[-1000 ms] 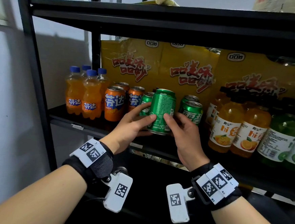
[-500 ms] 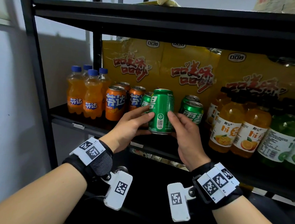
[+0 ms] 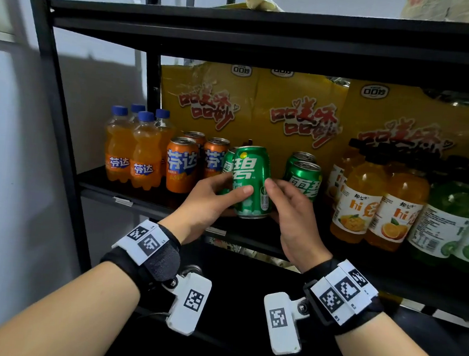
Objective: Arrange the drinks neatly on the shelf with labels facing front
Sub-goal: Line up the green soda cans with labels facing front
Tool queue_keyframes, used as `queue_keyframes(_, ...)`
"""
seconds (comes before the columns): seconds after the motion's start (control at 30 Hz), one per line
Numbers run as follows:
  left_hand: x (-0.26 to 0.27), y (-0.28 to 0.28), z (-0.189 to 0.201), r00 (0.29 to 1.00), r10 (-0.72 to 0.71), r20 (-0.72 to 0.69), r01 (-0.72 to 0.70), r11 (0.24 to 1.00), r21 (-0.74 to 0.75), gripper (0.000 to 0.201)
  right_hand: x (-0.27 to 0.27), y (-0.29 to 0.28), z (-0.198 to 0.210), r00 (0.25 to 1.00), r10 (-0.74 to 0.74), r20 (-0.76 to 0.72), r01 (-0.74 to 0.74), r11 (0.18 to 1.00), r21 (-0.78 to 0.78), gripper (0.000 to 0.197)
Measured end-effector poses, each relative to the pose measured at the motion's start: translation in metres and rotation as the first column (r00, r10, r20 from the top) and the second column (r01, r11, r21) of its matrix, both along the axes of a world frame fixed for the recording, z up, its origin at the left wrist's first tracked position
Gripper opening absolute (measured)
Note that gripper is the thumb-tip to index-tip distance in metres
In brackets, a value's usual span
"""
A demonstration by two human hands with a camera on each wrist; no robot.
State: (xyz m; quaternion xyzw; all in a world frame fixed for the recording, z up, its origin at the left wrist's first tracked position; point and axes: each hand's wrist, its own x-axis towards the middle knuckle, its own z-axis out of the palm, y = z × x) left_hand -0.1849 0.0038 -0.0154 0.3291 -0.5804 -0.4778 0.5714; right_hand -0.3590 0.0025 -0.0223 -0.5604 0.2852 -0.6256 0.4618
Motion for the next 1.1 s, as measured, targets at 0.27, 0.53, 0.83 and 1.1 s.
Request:
queue_keyframes(0.27, -0.002, 0.001, 0.001, 0.998, 0.06, -0.011, -0.061, 0.997, -0.048, 0.066, 0.0, -0.005, -0.004, 0.997, -0.043, -0.066, 0.042, 0.999, -0.023, 0.033)
queue_keyframes(0.53, -0.009, 0.014, 0.012, 0.999, -0.022, -0.047, 0.026, 0.995, 0.094, 0.035, -0.002, 0.0, 0.002, 0.999, 0.026, 0.042, -0.028, 0.998, 0.058, 0.041)
queue_keyframes(0.83, -0.001, 0.032, 0.039, 0.982, -0.186, -0.039, 0.186, 0.896, 0.404, 0.067, -0.016, 0.003, 0.019, 0.948, -0.126, -0.293, 0.154, 0.985, 0.073, 0.071)
queue_keyframes(1.1, -0.027, 0.031, 0.049, 0.981, -0.112, -0.157, 0.183, 0.799, 0.573, 0.067, -0.017, 0.011, 0.02, 0.956, -0.111, -0.272, 0.171, 0.964, 0.206, 0.062)
